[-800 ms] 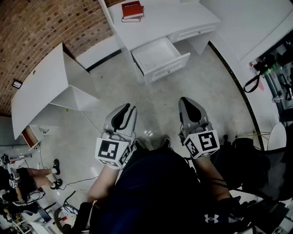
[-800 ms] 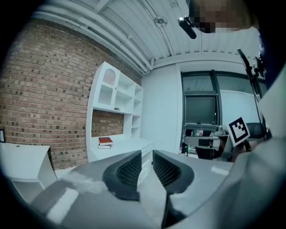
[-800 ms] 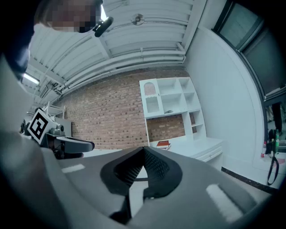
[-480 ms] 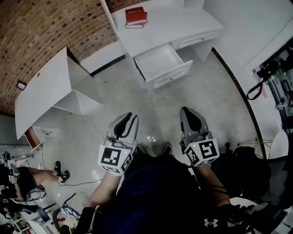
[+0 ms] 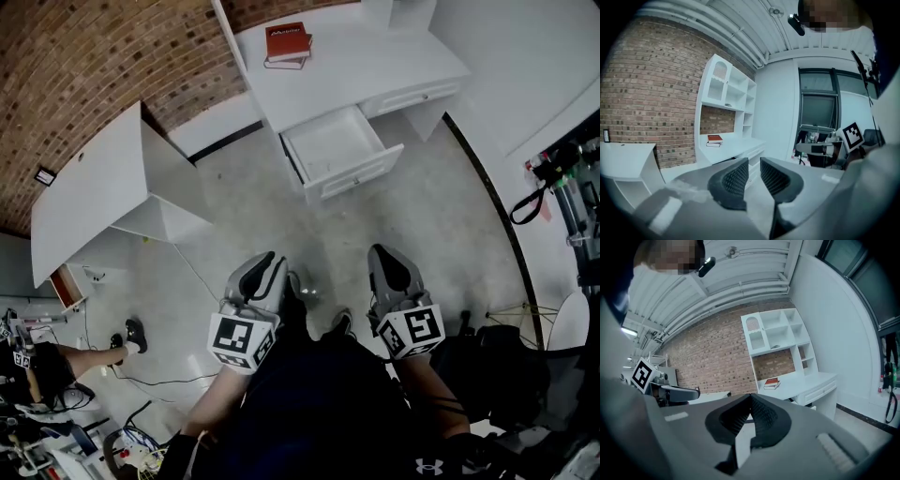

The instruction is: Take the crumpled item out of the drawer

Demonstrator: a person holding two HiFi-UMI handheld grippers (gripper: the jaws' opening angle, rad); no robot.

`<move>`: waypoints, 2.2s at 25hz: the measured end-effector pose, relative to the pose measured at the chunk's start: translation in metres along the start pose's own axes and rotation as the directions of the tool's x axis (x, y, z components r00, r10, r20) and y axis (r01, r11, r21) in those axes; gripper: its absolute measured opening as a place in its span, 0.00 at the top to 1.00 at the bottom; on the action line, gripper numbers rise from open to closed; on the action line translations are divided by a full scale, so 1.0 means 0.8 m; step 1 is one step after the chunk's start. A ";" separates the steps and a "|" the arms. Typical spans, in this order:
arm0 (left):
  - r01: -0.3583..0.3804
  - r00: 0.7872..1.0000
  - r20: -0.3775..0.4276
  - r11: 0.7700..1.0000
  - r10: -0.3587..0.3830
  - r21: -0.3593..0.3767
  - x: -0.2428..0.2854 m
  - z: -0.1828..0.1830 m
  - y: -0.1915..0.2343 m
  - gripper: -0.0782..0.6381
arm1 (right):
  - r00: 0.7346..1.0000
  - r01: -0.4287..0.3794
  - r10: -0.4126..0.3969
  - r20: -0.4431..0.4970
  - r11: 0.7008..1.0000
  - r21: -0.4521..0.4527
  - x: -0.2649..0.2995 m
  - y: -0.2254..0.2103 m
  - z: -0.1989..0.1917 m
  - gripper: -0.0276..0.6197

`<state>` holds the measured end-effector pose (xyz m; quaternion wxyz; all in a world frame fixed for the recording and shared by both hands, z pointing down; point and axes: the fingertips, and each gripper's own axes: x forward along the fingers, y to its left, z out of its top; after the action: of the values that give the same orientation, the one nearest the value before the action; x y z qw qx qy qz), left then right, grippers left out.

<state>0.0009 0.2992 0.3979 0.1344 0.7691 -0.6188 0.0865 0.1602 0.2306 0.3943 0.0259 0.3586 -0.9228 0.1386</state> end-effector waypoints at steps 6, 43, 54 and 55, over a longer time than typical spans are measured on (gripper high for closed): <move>0.072 0.997 -0.004 0.997 -0.072 0.014 0.063 0.014 0.054 0.77 | 0.997 0.072 -0.072 -0.018 0.997 0.010 0.065 -0.015 0.006 0.95; 0.313 0.894 -0.392 0.928 -0.216 0.203 0.418 -0.054 0.221 0.77 | 0.968 0.244 -0.236 -0.081 0.962 0.120 0.318 -0.210 0.043 0.95; 0.451 0.787 -0.591 0.819 -0.177 0.355 0.505 -0.171 0.218 0.77 | 0.947 0.297 -0.267 -0.176 0.940 0.168 0.327 -0.266 0.003 0.95; 0.479 0.769 -0.613 0.800 -0.182 0.363 0.513 -0.185 0.215 0.77 | 0.943 0.307 -0.275 -0.185 0.936 0.173 0.328 -0.269 -0.002 0.95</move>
<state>-0.0723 -0.0694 0.6779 0.1161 0.8183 -0.3582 0.4344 0.1098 -0.0923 0.4853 0.0831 0.4804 -0.8358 0.2527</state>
